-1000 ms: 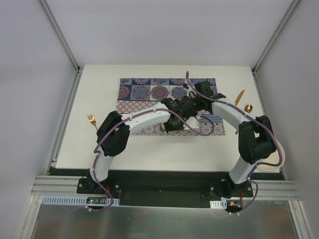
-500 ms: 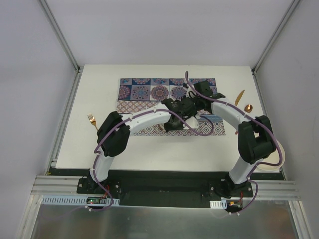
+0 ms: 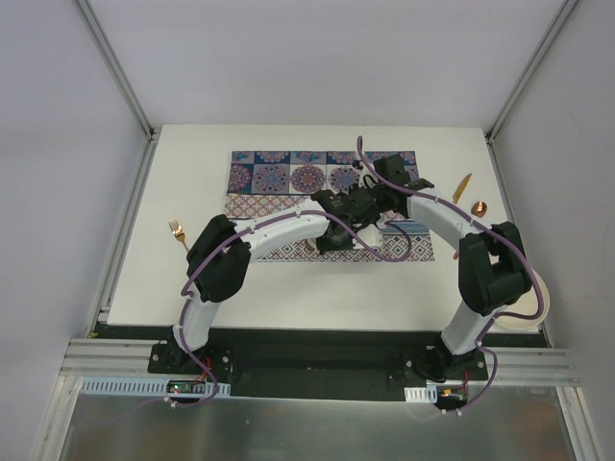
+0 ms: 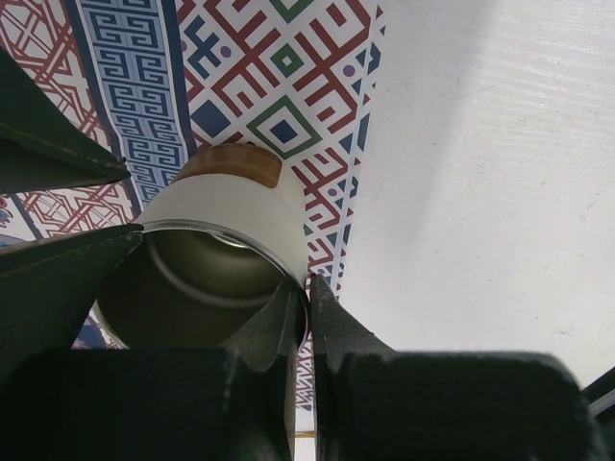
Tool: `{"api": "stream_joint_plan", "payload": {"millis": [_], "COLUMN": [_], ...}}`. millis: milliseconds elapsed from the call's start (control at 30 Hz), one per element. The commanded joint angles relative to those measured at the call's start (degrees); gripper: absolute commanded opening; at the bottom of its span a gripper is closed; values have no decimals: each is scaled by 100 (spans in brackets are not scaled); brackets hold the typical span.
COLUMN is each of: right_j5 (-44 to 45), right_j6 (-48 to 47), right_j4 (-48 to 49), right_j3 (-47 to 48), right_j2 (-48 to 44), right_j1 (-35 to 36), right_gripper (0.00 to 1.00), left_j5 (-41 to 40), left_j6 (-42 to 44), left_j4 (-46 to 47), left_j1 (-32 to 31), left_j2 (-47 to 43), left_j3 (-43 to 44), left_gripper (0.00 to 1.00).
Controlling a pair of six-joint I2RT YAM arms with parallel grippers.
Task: Set the dinner table for one person
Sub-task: Place the cup on the napkin.
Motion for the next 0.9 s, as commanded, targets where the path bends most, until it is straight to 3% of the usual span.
{"api": "stream_joint_plan", "payload": {"millis": [0, 200, 867], "right_j5": [-1221, -1247, -1379], "right_j6": [14, 14, 120], "right_j4": [-1468, -1460, -1222], "right_j3": [-149, -105, -202], "right_j2": [132, 132, 27], "right_j1": [719, 728, 737], "right_gripper": [23, 29, 32], "left_j5": [-899, -1083, -1330], "left_j6": [-234, 30, 399], "left_j4": [2359, 2360, 2333], "left_j1": [293, 293, 311], "left_j2": [-207, -329, -734], "left_j3": [410, 576, 910], "left_gripper": [0, 0, 0]}}
